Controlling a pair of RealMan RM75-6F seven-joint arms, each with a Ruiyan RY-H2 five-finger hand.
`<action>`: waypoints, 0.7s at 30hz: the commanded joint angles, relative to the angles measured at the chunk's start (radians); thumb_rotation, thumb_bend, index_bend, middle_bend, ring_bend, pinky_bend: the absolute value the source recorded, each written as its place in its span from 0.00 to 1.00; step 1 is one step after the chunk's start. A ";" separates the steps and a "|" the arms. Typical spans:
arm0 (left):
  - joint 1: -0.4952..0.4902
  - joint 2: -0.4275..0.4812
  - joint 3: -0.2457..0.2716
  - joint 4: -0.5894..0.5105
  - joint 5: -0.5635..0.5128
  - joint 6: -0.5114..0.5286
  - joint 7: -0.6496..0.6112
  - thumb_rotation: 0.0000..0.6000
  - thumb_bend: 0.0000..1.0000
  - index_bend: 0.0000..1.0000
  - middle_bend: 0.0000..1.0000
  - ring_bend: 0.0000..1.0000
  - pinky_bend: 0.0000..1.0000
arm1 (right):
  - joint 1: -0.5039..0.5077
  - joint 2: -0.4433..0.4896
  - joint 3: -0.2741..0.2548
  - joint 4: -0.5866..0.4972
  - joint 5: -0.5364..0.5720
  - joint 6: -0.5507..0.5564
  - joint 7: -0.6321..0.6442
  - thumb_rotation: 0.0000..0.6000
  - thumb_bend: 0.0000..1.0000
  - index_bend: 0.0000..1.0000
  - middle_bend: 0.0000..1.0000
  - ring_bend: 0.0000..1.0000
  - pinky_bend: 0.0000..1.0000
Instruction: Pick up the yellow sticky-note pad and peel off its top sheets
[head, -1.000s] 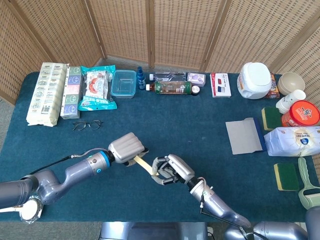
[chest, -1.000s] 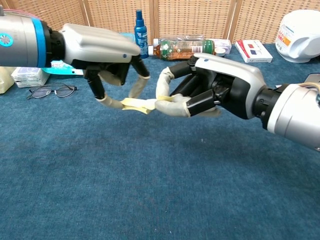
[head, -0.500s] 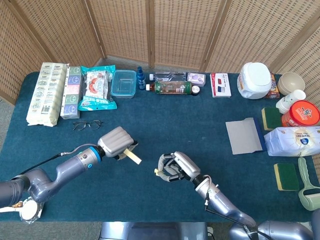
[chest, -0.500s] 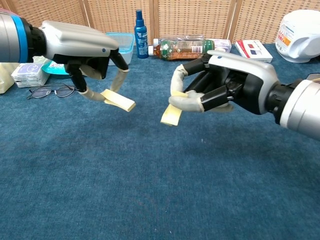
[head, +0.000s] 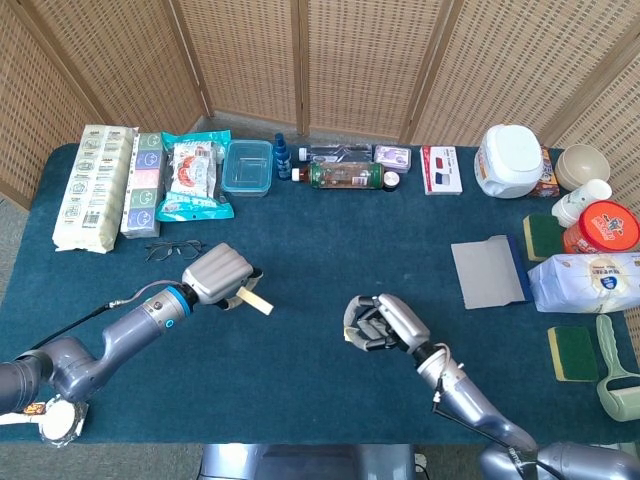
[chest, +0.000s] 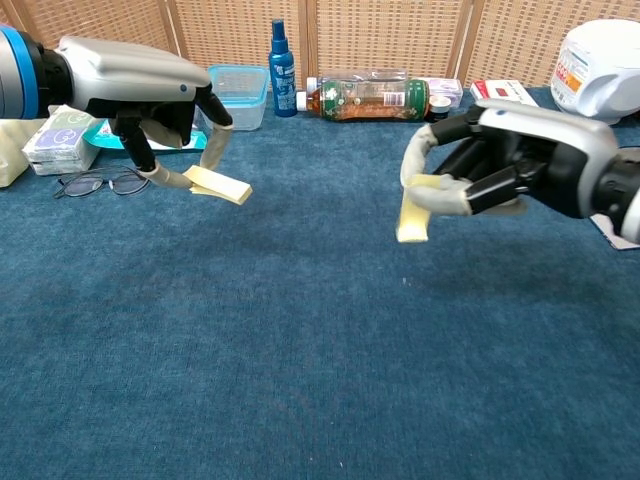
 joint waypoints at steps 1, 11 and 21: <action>0.003 -0.006 -0.001 0.005 -0.005 0.003 0.005 1.00 0.33 0.65 1.00 1.00 1.00 | -0.006 0.020 -0.009 0.014 -0.014 -0.001 0.014 1.00 0.43 0.25 0.72 0.78 0.83; 0.008 -0.025 -0.009 0.019 -0.027 0.009 0.034 1.00 0.33 0.64 1.00 1.00 1.00 | -0.020 0.043 -0.010 0.035 -0.028 0.016 0.051 1.00 0.43 0.04 0.32 0.36 0.45; 0.001 -0.063 -0.019 0.037 -0.100 -0.004 0.106 1.00 0.30 0.36 0.73 0.75 0.91 | -0.067 0.094 -0.013 0.041 -0.042 0.081 0.087 1.00 0.43 0.02 0.25 0.26 0.38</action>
